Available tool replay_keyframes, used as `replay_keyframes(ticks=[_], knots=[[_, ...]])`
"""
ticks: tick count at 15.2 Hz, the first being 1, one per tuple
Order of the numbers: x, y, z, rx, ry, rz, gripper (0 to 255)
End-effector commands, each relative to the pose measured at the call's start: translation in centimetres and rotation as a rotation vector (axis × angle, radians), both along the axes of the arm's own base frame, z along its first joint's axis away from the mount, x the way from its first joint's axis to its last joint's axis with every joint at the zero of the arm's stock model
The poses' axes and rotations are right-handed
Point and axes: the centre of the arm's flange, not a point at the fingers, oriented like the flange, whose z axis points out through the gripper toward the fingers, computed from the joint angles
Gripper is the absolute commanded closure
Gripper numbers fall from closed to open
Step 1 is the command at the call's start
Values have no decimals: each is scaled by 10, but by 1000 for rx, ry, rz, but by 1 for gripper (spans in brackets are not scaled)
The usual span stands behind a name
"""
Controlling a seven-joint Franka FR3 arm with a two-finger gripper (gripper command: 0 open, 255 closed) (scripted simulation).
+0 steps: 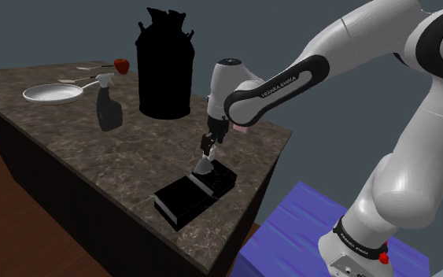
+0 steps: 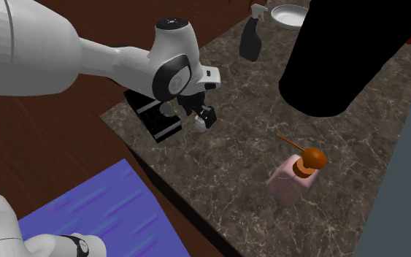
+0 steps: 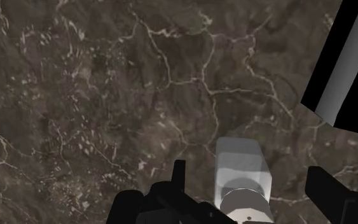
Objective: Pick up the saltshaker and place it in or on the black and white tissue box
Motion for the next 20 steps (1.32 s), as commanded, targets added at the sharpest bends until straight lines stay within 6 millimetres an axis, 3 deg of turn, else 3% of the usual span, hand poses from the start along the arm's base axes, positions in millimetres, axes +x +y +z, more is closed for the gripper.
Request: replay_keyframes(ticks=[1, 6, 7, 16, 20], knots=[[0, 0, -3, 0, 0, 0, 0], [0, 0, -3, 0, 0, 0, 0], [0, 0, -3, 0, 0, 0, 255], [0, 0, -3, 0, 0, 0, 255], [0, 0, 18, 0, 0, 0, 255]])
